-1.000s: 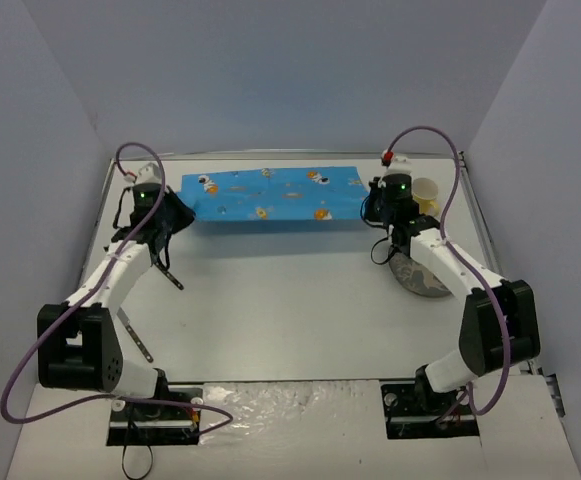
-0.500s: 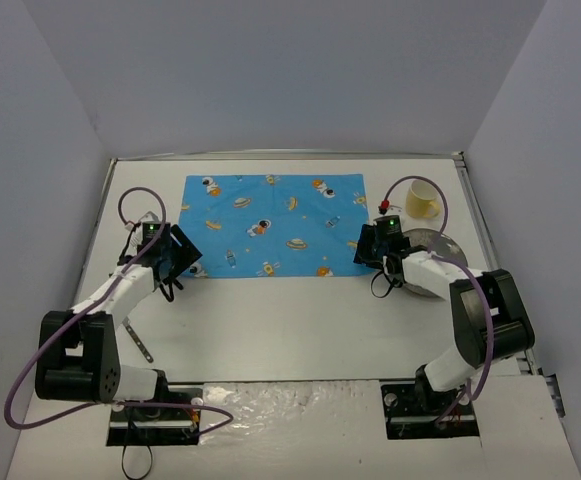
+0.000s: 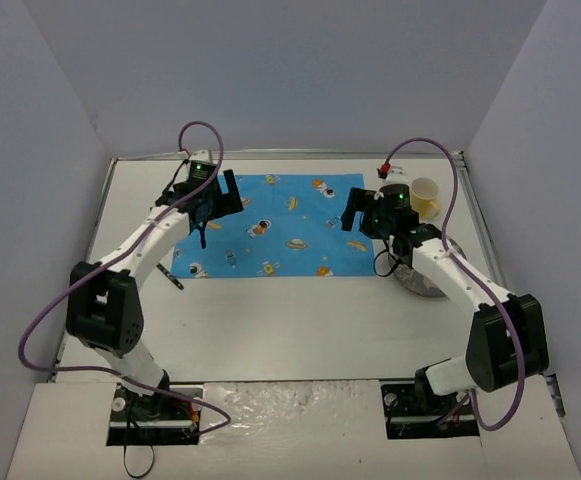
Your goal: Set the dinner table for one person
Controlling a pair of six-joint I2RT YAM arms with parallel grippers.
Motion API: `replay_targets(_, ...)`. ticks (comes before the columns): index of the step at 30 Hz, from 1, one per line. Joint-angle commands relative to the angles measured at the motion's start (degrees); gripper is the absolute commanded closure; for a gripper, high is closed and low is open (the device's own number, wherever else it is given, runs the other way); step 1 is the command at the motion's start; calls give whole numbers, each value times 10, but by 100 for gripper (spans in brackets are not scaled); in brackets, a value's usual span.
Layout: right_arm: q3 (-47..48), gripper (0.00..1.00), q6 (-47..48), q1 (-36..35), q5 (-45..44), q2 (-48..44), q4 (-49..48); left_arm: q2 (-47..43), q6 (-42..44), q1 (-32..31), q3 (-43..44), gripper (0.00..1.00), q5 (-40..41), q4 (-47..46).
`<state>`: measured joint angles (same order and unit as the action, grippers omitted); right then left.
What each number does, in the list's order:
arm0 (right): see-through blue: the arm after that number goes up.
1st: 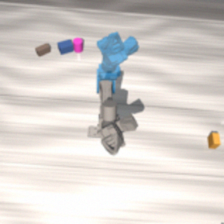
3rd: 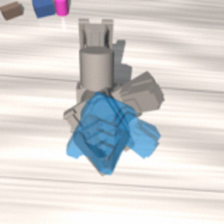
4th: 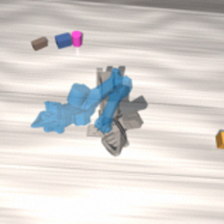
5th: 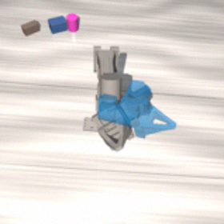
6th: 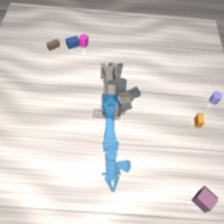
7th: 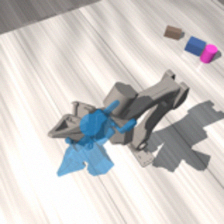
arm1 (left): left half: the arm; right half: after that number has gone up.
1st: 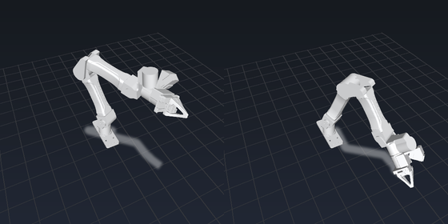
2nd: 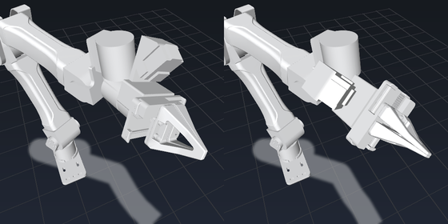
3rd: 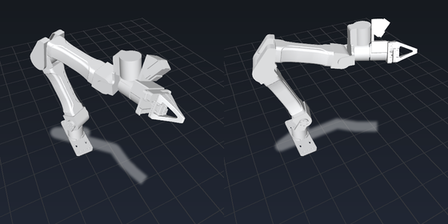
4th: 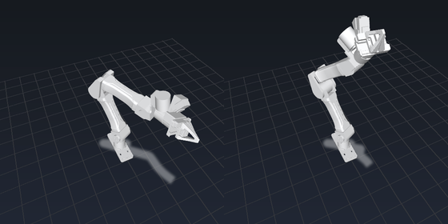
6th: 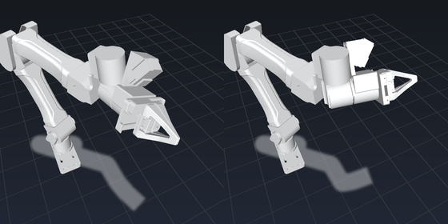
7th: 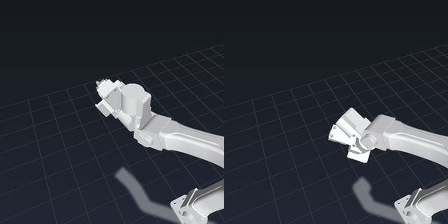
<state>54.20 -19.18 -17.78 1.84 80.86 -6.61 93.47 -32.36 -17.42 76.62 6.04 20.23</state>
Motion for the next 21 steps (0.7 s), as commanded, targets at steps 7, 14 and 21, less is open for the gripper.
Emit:
replay_targets(7, 89, 3, 20, -14, -15, 153, -28, 188, 58, -8, 138, 6, 38, 31)
replay_targets(14, 117, 11, 25, -16, -42, 245, -43, 275, 55, 1, 187, 6, 19, 49)
replay_targets(21, 136, 29, 18, -26, -48, 311, -33, 329, 34, 23, 213, 7, 25, 88)
